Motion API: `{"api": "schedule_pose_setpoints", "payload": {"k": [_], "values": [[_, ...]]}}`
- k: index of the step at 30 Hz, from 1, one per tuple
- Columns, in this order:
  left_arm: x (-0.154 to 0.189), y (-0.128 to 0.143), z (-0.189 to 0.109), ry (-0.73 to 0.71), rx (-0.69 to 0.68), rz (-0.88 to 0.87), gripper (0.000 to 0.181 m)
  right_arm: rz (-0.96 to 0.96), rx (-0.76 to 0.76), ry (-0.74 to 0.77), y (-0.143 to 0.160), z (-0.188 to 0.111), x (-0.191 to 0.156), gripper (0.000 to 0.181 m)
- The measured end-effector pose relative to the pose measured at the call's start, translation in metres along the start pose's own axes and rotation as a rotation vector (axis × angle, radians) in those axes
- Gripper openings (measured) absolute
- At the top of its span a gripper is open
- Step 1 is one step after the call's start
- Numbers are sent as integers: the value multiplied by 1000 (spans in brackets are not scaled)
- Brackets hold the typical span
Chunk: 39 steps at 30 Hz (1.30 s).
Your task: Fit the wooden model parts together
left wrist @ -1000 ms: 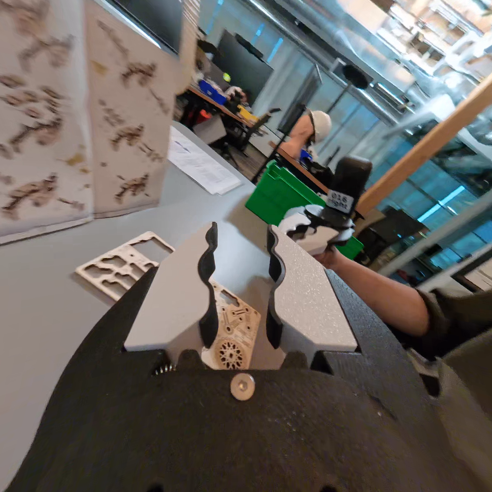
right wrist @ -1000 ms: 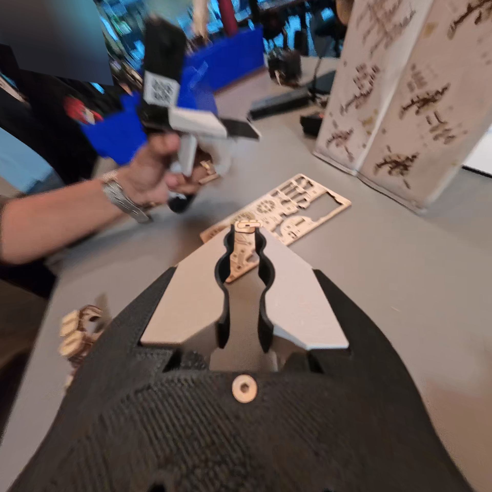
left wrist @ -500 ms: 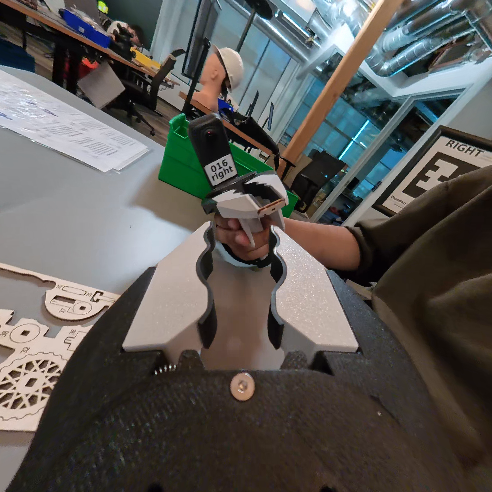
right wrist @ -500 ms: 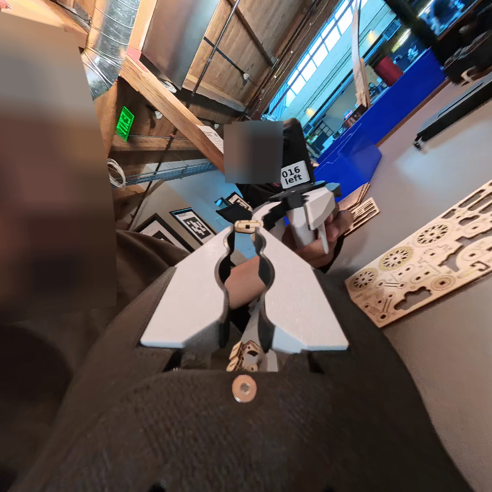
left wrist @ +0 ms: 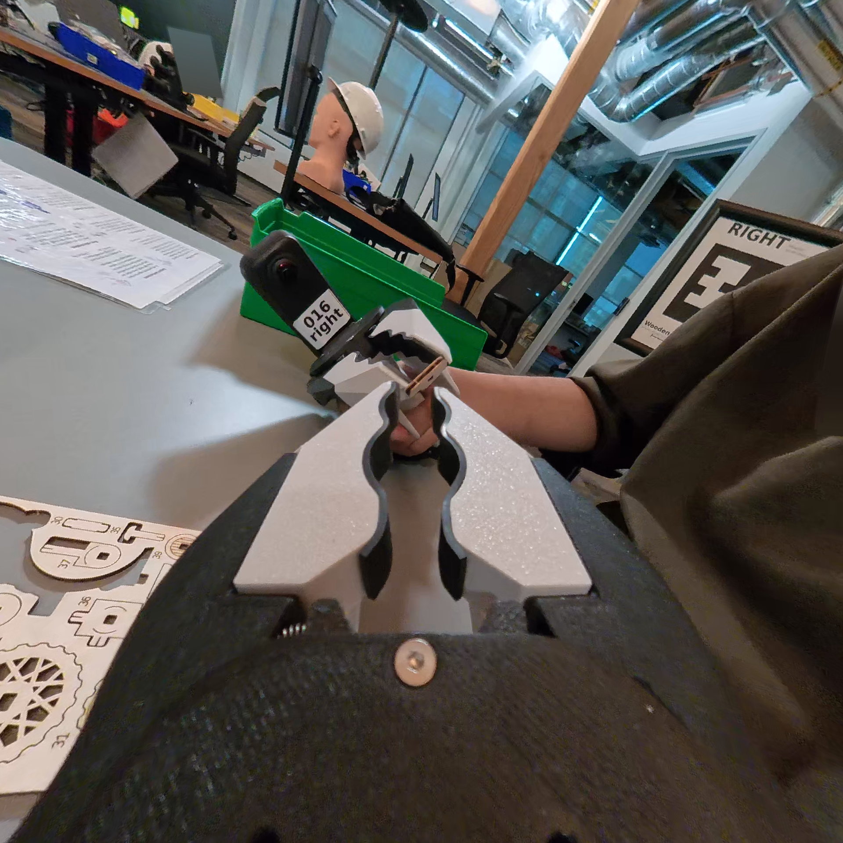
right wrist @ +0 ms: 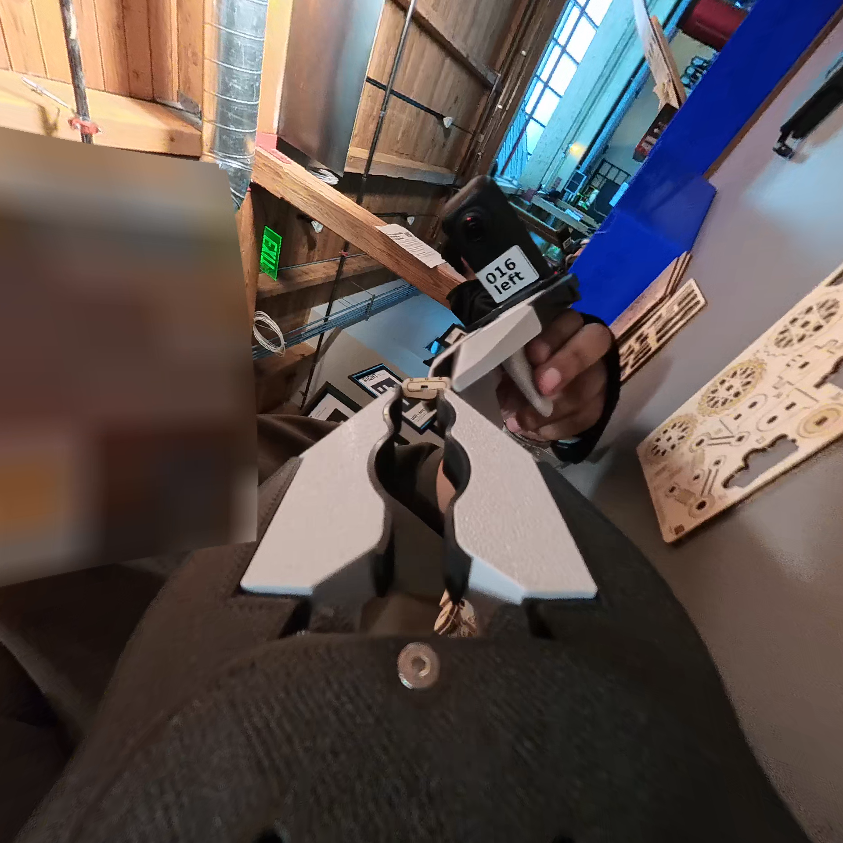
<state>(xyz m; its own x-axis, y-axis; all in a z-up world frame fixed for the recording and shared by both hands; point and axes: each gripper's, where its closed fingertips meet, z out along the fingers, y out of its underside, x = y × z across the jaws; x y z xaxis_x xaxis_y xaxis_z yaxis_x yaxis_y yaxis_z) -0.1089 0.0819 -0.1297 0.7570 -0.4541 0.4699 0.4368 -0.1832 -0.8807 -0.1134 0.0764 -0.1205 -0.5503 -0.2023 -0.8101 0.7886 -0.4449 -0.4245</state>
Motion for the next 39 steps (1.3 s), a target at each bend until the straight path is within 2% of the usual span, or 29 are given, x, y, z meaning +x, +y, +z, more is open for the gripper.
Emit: {"api": "schedule_pose_setpoints", "payload": {"k": [7, 12, 15, 19, 21, 27, 30, 34, 39], "values": [[-5, 1, -2, -34, -10, 18, 1, 20, 44, 21, -8, -6, 5, 12], [-9, -2, -5, -55, 3, 14, 0, -39, 116, 132, -25, -22, 15, 10], [-21, 0, -7, -129, -18, 31, 0, -207, 127, 306, -34, -31, 25, 15], [-65, 5, -24, -491, -97, 185, 0, -586, 52, 690, -43, -43, 41, 36], [-76, 5, -30, -621, -144, 284, 1, -737, 44, 845, -48, -48, 45, 37], [-81, 17, -19, -719, -254, 414, 0, -864, 32, 1017, -46, -45, 55, 41], [-79, 21, -11, -742, -288, 469, 0, -935, -17, 1071, -43, -43, 59, 39], [-77, 23, -4, -767, -300, 508, 0, -936, -55, 1102, -37, -39, 66, 33], [-75, 21, -3, -778, -295, 544, 0, -912, -46, 1072, -35, -38, 64, 29]]}}
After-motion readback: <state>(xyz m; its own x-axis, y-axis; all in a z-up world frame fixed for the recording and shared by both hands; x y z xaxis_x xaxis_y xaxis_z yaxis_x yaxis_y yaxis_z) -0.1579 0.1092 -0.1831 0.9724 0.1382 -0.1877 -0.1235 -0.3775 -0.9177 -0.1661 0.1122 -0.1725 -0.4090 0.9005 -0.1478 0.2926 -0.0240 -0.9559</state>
